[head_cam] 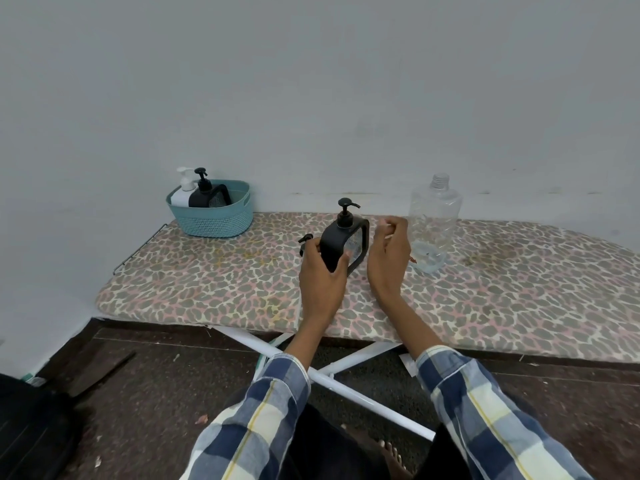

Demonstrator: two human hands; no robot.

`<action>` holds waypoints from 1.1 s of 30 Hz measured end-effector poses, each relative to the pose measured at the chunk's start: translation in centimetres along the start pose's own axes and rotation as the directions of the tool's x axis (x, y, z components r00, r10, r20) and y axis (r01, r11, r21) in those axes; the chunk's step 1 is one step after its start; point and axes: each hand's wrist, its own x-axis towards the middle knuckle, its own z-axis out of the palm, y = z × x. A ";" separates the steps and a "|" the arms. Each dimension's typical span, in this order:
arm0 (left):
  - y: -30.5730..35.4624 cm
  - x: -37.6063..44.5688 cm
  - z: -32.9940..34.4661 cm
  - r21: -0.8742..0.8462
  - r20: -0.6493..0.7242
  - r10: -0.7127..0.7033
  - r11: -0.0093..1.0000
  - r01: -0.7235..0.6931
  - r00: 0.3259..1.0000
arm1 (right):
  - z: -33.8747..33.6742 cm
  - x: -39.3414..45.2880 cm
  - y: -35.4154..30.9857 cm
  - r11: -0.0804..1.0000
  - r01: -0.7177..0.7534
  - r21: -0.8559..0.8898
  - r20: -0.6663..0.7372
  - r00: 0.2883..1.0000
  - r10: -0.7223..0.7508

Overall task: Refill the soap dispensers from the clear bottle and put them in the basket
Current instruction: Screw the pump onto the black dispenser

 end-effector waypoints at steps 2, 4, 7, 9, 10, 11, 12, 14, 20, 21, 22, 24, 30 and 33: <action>0.3 0.1 -0.1 -0.005 -0.055 0.009 1.000 -0.010 0.998 | 0.7 -0.3 0.9 0.995 -0.100 0.003 -0.041 0.994 0.100; 0.6 0.5 -0.4 -0.022 -0.117 -0.003 1.000 0.000 0.993 | 1.6 -0.2 1.2 0.990 -0.142 -0.006 -0.019 0.990 0.142; 1.1 2.5 -1.8 -0.044 -0.188 -0.030 0.999 0.022 0.982 | 3.2 -0.1 1.2 0.990 -0.133 -0.051 0.073 0.988 0.136; 1.2 4.4 -3.3 -0.026 -0.221 -0.021 1.000 0.016 0.975 | 4.6 -0.1 0.8 0.995 -0.065 -0.069 0.132 0.988 0.074; 1.2 5.3 -4.1 -0.017 -0.231 -0.015 1.000 0.012 0.973 | 5.3 0.0 0.5 0.997 -0.028 -0.076 0.160 0.986 0.040; 1.2 6.1 -5.1 -0.014 -0.241 -0.008 1.000 0.005 0.970 | 6.2 0.2 0.2 0.996 0.005 -0.088 0.191 0.982 0.012; 1.0 7.0 -6.0 -0.010 -0.252 0.001 1.000 -0.004 0.968 | 7.0 0.4 0.1 0.994 0.034 -0.104 0.227 0.974 -0.009; 0.5 8.4 -7.8 0.010 -0.272 0.018 1.000 -0.016 0.962 | 8.3 0.7 0.7 0.985 0.082 -0.150 0.299 0.954 -0.033; -1.2 13.1 -12.9 0.067 -0.361 0.006 0.998 0.019 0.932 | 9.5 0.7 4.8 0.853 0.279 -0.441 0.497 0.868 -0.026; -1.4 13.8 -13.6 0.075 -0.372 -0.002 0.997 0.032 0.928 | 9.6 0.7 4.9 0.836 0.301 -0.459 0.506 0.862 -0.032; -1.6 14.5 -14.2 0.083 -0.381 -0.010 0.995 0.045 0.925 | 9.7 0.7 4.9 0.827 0.318 -0.464 0.511 0.859 -0.044; -2.0 15.8 -15.1 0.104 -0.396 -0.020 0.992 0.067 0.918 | 9.8 0.5 4.9 0.821 0.333 -0.464 0.520 0.853 -0.052; -2.9 18.8 -15.7 0.192 -0.351 -0.024 0.977 0.097 0.936 | 9.8 0.7 4.9 0.839 0.301 -0.454 0.515 0.857 -0.028; -3.1 20.0 -15.6 0.214 -0.340 -0.021 0.972 0.100 0.940 | 10.0 0.9 5.1 0.847 0.285 -0.448 0.507 0.862 -0.022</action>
